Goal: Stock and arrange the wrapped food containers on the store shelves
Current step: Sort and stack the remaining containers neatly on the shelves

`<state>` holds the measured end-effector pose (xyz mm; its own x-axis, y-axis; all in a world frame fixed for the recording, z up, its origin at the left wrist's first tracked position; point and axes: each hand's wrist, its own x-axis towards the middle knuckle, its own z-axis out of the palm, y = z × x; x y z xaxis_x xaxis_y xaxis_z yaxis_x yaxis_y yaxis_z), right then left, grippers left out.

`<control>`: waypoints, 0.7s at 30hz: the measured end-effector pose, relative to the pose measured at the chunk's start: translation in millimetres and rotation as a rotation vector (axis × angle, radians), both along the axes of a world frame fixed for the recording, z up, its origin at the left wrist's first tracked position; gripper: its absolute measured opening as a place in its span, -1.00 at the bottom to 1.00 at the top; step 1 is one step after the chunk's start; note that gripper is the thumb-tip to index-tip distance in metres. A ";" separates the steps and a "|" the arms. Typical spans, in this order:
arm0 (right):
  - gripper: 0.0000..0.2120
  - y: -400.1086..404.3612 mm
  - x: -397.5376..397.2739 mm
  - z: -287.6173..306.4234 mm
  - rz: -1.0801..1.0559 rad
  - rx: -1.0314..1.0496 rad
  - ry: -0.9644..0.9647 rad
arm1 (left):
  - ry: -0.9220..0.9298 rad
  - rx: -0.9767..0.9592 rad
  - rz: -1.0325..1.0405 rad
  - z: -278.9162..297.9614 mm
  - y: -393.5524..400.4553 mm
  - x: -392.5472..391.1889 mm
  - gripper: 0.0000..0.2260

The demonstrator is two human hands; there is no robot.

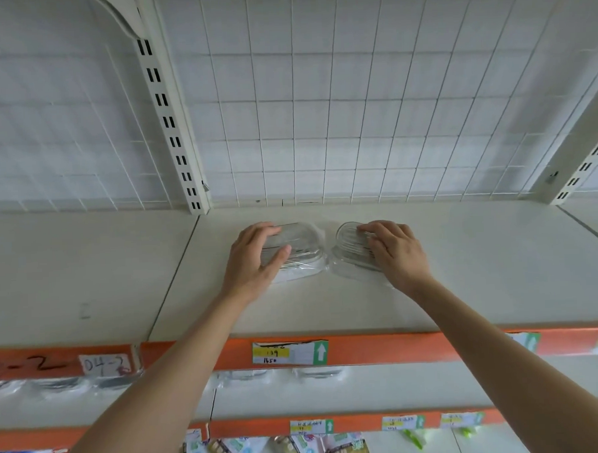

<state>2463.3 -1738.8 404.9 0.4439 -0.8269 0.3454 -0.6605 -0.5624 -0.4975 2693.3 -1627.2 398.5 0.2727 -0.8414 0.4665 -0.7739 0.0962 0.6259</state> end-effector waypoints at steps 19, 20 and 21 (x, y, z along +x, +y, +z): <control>-0.70 -4.5 -4.7 -1.3 0.013 0.038 0.043 | 0.051 -0.028 0.018 -9.6 -4.7 2.5 -0.71; -0.65 -5.7 -6.9 0.5 0.043 0.072 0.075 | 0.051 -0.014 0.014 -10.0 -4.7 2.7 -0.69; -0.55 -6.5 -9.7 3.1 0.079 0.104 0.132 | 0.052 -0.003 0.010 -9.9 -4.5 2.6 -0.66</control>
<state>2453.7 -1745.3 408.0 0.5449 -0.8158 0.1937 -0.6798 -0.5650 -0.4675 2695.9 -1631.6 388.6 0.3051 -0.8371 0.4541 -0.7416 0.0903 0.6647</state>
